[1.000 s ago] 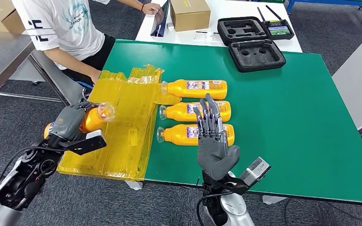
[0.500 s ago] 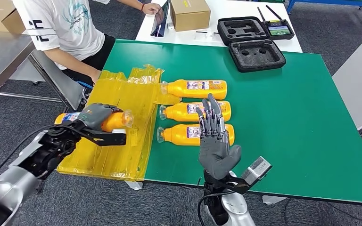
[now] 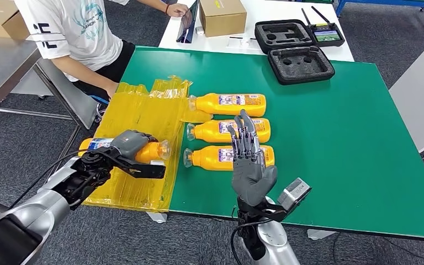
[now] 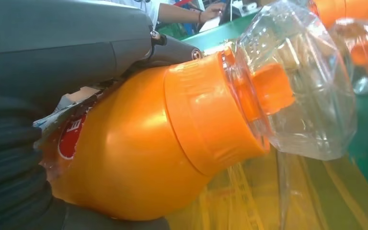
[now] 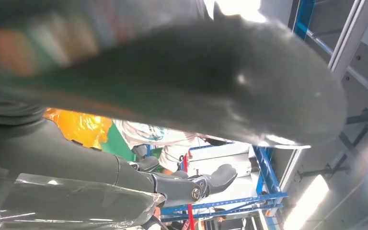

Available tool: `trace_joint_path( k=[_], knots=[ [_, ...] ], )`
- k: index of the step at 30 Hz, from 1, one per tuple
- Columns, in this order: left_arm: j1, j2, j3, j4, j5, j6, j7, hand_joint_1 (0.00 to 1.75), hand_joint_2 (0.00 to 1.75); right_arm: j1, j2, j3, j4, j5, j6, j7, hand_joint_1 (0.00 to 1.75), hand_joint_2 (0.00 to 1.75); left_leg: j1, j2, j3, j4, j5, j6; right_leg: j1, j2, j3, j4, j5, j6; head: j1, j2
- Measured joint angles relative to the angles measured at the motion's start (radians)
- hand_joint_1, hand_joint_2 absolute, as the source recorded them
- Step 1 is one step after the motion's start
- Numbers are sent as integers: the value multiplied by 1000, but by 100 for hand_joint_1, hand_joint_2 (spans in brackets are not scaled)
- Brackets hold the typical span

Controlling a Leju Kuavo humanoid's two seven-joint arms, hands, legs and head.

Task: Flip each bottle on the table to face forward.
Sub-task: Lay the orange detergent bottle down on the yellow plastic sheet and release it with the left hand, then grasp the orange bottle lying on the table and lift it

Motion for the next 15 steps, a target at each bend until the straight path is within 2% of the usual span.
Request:
trace_joint_path(
  k=[12,13,15],
  knots=[
    [-32,-15,-29,108,20,-85,-24,175,175,-24,0,0,59,-17,14,0,0,0,0,0,0,0,0,0,0,0,1,0,0,0,0,0],
    [-34,-15,-31,112,20,-87,-24,161,175,-24,0,0,63,-18,14,0,0,0,0,0,0,0,0,0,0,0,1,0,0,0,0,0],
    [-37,-15,-32,120,20,-90,-24,81,175,-26,0,0,70,-19,15,0,0,0,0,0,1,0,0,0,0,0,1,0,0,0,0,0]
  ],
)
